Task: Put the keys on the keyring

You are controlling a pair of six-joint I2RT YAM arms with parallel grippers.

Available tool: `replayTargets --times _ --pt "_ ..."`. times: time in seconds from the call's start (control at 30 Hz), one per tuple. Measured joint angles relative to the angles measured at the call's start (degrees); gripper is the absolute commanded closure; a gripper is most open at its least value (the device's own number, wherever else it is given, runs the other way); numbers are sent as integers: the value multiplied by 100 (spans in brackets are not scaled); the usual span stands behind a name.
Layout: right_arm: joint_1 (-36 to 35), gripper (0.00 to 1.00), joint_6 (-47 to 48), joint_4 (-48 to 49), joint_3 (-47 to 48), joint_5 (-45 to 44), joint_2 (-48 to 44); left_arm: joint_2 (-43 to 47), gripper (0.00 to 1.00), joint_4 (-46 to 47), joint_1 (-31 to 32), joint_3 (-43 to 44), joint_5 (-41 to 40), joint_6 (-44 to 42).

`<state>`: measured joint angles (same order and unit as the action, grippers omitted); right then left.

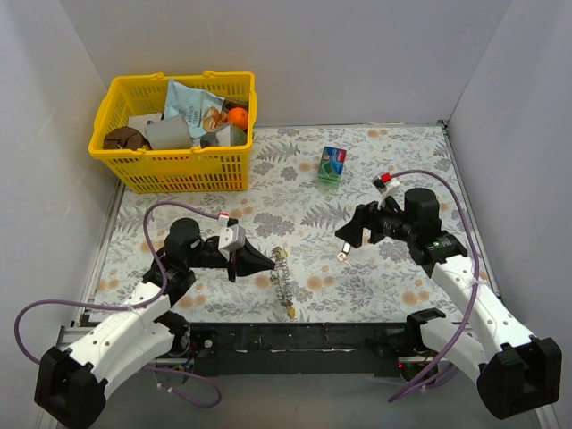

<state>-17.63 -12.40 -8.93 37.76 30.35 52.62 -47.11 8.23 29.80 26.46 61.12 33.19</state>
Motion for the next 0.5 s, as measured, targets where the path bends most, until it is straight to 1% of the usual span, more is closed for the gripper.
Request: replayTargets --times 0.1,0.2,0.27,0.37,0.5 --pt "-2 4 66 -227 20 -160 0 424 100 103 2 -175 -260 138" --pt "0 4 22 -306 -109 -332 -35 476 100 4 7 -229 -525 162" --pt "0 4 -68 -282 -291 -439 -133 380 100 -181 7 -170 -640 83" --pt "0 4 -203 -275 -658 -568 -356 85 100 -673 7 162 -713 -151" --pt "0 4 -232 -356 -772 -782 -389 -321 100 -1084 7 662 -693 -651"
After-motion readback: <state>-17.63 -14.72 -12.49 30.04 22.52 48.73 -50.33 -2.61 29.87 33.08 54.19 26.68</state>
